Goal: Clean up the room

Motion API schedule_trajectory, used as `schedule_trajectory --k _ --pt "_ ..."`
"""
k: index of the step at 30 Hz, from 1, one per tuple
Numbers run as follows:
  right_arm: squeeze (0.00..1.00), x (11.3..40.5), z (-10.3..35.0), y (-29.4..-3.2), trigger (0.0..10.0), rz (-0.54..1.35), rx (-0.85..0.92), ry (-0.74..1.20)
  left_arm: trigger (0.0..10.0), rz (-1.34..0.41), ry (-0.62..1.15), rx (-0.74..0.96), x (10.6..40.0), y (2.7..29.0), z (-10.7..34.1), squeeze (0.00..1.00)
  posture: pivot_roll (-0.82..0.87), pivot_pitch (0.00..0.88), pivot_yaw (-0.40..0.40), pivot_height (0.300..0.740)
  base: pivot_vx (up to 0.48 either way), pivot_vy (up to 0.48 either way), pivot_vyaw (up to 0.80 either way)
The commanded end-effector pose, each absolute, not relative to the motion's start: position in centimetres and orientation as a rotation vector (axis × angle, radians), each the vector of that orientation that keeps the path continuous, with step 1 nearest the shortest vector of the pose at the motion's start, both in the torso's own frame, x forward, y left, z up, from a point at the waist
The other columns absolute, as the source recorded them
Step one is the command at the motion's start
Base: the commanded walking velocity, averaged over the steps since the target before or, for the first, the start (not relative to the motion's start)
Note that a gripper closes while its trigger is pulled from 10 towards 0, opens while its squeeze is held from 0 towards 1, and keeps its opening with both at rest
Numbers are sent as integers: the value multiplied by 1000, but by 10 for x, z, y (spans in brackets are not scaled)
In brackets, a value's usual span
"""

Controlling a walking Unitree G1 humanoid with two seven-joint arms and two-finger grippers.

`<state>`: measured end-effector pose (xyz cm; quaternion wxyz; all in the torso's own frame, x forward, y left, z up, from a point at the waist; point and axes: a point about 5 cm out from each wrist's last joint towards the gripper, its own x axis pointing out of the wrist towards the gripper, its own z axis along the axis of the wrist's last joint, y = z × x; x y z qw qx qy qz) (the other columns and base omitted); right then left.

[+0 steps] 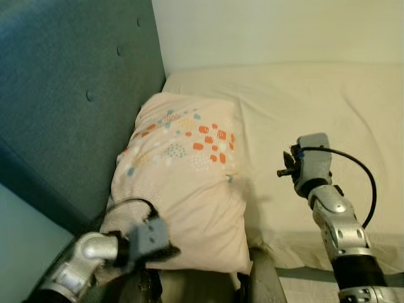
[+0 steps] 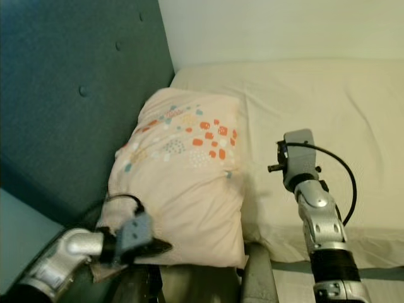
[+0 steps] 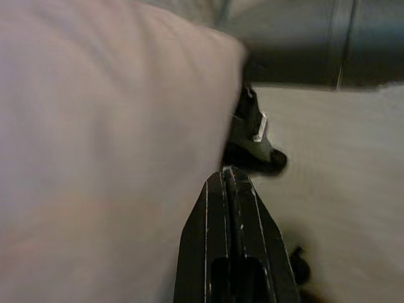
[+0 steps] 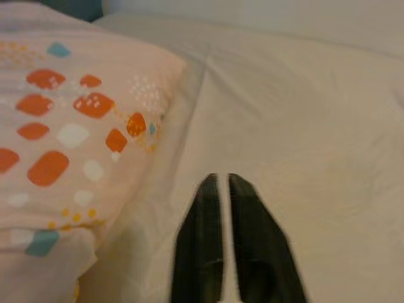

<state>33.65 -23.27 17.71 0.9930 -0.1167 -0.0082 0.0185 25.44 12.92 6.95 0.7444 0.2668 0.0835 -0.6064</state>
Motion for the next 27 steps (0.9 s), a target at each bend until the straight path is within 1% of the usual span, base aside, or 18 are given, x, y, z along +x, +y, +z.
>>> schedule_trajectory --k 1,2,3,4,8,10,12,14,17,18,21,23,24,25,27 --pt "0 333 171 -231 0 61 -219 14 0 -1342 242 631 250 128 57 0 -81 204 56 595 0 0 0" --pt "0 333 170 -230 0 67 -218 16 0 -1353 250 652 250 126 54 0 -81 204 56 595 0 0 0" --pt "0 331 170 -230 0 81 -217 21 0 -1428 287 699 244 126 47 0 -81 215 56 595 0 0 0" --pt "0 330 170 -229 0 85 -217 22 0 -1452 306 716 242 126 43 0 -78 221 56 595 0 0 0" --pt "0 328 170 -228 0 97 -212 23 0 -1461 313 768 240 123 37 0 -80 228 57 595 0 0 0" --pt "0 324 173 -221 0 142 -198 20 0 -1382 295 821 246 114 28 0 -86 238 61 595 0 0 0" --pt "0 323 174 -219 0 157 -194 19 0 -1362 297 830 247 111 25 0 -86 238 61 595 0 0 0" --pt "0 320 175 -216 0 182 -194 21 0 -1353 307 903 248 105 16 0 -95 249 64 595 0 0 0" --pt "0 318 175 -215 0 185 -197 22 0 -1330 306 942 251 103 14 0 -97 254 65 595 0 0 0" --pt "0 317 176 -215 0 187 -198 22 0 -1305 300 978 255 102 13 0 -100 262 67 595 0 0 0" --pt "0 313 178 -216 0 170 -196 16 0 -1155 294 1051 278 101 16 0 -107 278 83 595 0 0 0" --pt "0 312 179 -217 39 163 -199 16 0 -1124 294 1075 282 103 17 0 -107 278 83 595 0 0 0" --pt "0 311 178 -217 4549 152 -203 17 0 -1104 299 1100 285 105 17 0 -108 280 88 595 0 0 0" --pt "0 310 179 -218 10000 139 -213 13 0 -1076 299 1137 289 109 17 0 -109 282 95 595 0 0 0" --pt "0 307 180 -218 10000 126 -216 6 0 -1022 285 1202 296 114 19 0 -111 286 107 595 0 0 0"
